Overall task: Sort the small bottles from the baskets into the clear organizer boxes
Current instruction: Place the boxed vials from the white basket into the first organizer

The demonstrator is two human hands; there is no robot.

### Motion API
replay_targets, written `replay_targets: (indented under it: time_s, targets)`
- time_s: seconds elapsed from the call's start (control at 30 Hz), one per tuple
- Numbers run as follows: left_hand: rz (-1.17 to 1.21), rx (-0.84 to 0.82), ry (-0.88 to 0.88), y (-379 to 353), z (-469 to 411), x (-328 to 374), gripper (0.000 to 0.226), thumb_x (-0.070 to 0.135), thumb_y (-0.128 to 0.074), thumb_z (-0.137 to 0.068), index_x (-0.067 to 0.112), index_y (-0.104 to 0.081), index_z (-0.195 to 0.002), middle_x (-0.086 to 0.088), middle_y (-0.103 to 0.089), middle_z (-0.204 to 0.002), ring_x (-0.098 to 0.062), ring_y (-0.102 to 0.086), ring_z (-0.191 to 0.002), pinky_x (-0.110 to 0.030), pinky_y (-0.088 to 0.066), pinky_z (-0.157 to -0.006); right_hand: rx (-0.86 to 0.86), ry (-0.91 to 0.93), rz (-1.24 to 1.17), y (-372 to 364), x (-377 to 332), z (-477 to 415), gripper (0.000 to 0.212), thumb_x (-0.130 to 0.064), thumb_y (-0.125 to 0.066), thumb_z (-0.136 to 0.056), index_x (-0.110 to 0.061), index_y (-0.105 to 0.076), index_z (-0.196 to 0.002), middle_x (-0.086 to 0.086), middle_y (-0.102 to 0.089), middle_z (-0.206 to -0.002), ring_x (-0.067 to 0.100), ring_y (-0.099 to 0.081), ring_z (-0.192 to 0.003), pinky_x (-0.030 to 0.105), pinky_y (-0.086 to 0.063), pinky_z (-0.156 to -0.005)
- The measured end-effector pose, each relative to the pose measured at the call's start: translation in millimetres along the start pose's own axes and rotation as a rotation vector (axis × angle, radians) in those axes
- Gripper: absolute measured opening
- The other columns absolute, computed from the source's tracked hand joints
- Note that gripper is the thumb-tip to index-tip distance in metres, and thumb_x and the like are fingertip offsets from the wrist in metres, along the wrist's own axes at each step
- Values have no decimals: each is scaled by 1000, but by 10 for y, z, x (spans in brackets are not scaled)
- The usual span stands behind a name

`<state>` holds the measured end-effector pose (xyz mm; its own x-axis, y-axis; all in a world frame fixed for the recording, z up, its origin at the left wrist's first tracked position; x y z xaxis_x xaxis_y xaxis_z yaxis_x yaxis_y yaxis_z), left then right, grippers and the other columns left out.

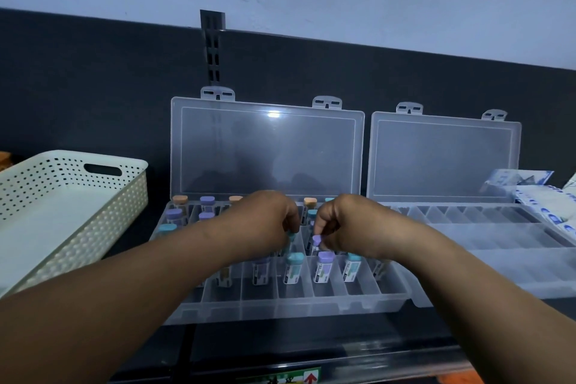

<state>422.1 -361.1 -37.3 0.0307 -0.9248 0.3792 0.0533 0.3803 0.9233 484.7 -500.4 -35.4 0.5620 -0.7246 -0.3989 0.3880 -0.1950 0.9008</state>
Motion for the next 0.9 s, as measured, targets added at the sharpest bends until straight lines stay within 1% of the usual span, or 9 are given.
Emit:
replay_targets:
  time_s: [0.1, 0.27, 0.33, 0.4, 0.53, 0.6, 0.73, 0.8, 0.9]
  targets:
    - [-4, 4, -8, -18, -6, -16, 27, 10, -65, -84, 22, -71, -107, 4, -69, -108, -13, -64, -97, -27, -52, -87, -16, -8, 1, 4, -4, -9, 12, -15, -73, -82, -26, -74, -84, -11, -71, -82, 9, -68, -79, 26, -57, -79]
    - [7, 4, -6, -2, 7, -26, 27, 9, -66, -84, 22, -71, -106, 4, -69, -107, -12, -63, -93, -25, -52, -83, -23, -21, -18, 32, -16, 13, 12, -13, -73, -82, -23, -75, -88, -8, -74, -86, 10, -69, -79, 30, -57, -84]
    - [7, 5, -5, 9, 22, -16, 27, 8, -65, -84, 21, -70, -107, 5, -69, -107, -12, -63, -94, -26, -52, -84, -29, -21, -18, 45, -24, 33, 12, -13, -72, -82, -23, -74, -89, -12, -73, -87, 1, -67, -75, 28, -56, -85]
    - [0, 6, -7, 21, 38, -5, 28, 8, -65, -84, 21, -70, -108, 5, -69, -107, -12, -63, -95, -28, -52, -86, -21, -16, -32, 61, -39, 51, 13, -12, -71, -83, -23, -74, -90, -24, -63, -87, -10, -59, -69, 22, -54, -83]
    - [3, 14, 0, 40, 50, -15, 28, 8, -64, -83, 22, -69, -106, 5, -69, -105, -11, -62, -93, -26, -52, -86, 14, 9, -15, 103, -71, 56, 14, -12, -68, -85, -23, -74, -92, -25, -57, -76, -20, -53, -63, 12, -49, -71]
    - [10, 21, 1, 51, 64, -20, 27, 9, -64, -84, 22, -69, -106, 6, -68, -104, -10, -60, -87, -24, -51, -82, 23, 18, 0, 113, -86, 50, 13, -13, -68, -85, -24, -73, -89, -23, -61, -75, -15, -57, -66, 15, -49, -71]
    - [25, 47, -6, 81, 106, -33, 24, 11, -64, -84, 24, -69, -105, 8, -65, -97, -2, -54, -69, -21, -45, -71, 30, 13, 26, 122, -122, 56, 11, -15, -69, -84, -25, -72, -87, -11, -71, -85, 7, -67, -80, 28, -56, -80]
    - [17, 76, -9, 113, 126, -49, 24, 12, -64, -83, 25, -69, -103, 9, -65, -95, -7, -57, -78, -21, -45, -73, 51, 28, 43, 134, -174, 64, 11, -16, -68, -85, -27, -70, -84, -12, -69, -84, 8, -66, -80, 27, -56, -79]
    - [6, 115, 0, 200, 176, -85, 25, 15, -64, -84, 25, -69, -106, 7, -66, -100, -11, -60, -92, -25, -50, -83, 105, 66, 73, 150, -280, 62, 8, -21, -66, -86, -27, -67, -82, -10, -68, -83, 9, -64, -79, 29, -55, -78]
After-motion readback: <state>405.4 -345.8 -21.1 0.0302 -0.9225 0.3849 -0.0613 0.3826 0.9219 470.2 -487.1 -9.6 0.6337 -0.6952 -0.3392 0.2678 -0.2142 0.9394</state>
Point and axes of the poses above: each hand's wrist, its own z-axis away from the middle knuckle, its own y-axis out of the back of the hand, x = y × z, the point moved 3 cm from there along -z, towards the middle knuckle
